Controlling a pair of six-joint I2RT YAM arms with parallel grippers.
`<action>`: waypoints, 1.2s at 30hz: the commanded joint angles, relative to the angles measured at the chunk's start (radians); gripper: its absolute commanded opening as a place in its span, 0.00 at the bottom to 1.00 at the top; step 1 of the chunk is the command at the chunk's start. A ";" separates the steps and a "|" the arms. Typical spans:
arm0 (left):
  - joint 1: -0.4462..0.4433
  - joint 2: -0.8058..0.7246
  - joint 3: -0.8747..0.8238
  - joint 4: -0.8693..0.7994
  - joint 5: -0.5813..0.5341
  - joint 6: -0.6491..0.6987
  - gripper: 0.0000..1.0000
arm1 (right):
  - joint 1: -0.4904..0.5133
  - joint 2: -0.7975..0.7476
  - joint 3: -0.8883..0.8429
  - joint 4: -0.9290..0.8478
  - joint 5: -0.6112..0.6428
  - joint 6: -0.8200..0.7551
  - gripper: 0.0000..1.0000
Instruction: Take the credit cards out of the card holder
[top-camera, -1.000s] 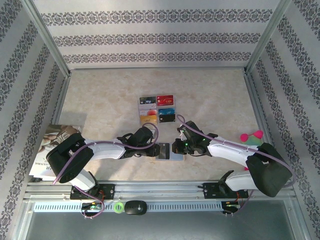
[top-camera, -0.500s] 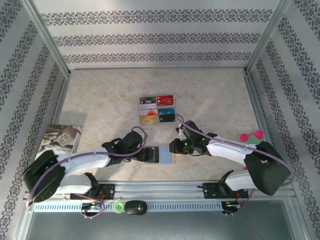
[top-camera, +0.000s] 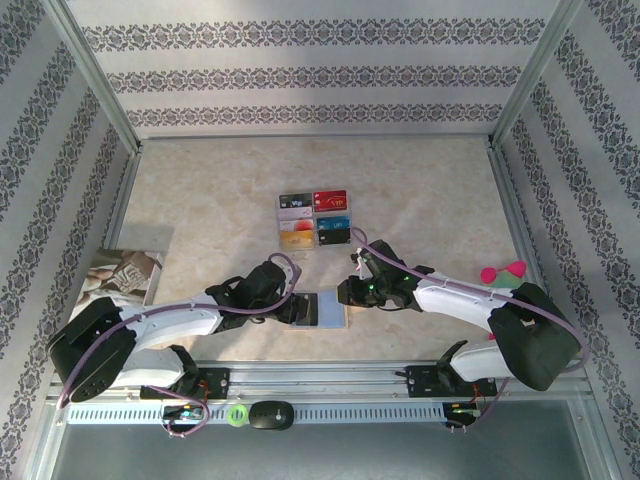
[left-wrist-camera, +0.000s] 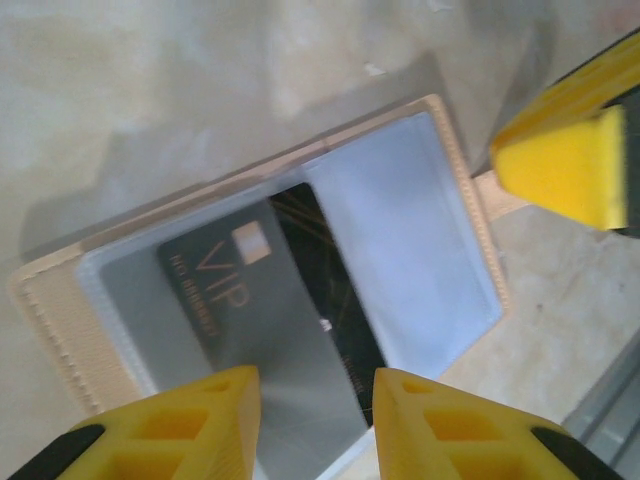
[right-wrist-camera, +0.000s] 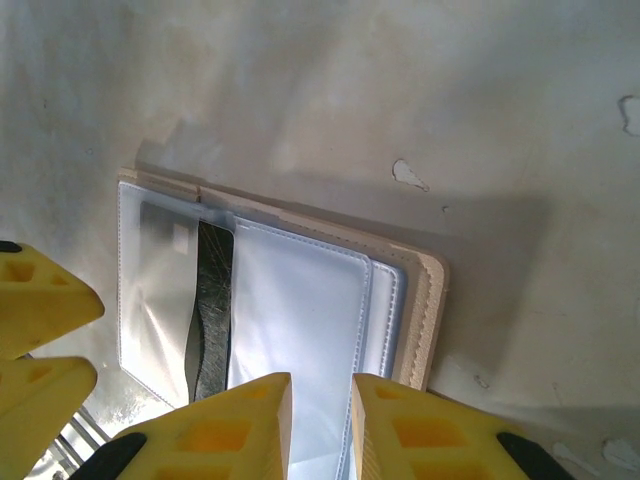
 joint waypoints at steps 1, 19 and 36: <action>-0.019 0.019 -0.012 0.049 0.053 -0.006 0.33 | 0.013 0.004 0.000 0.017 -0.009 -0.005 0.24; 0.015 0.142 -0.082 0.054 0.064 -0.068 0.00 | 0.078 0.114 0.046 0.123 -0.085 0.041 0.34; 0.033 0.048 -0.111 -0.040 0.015 -0.089 0.00 | 0.130 0.214 0.112 0.106 -0.121 0.021 0.33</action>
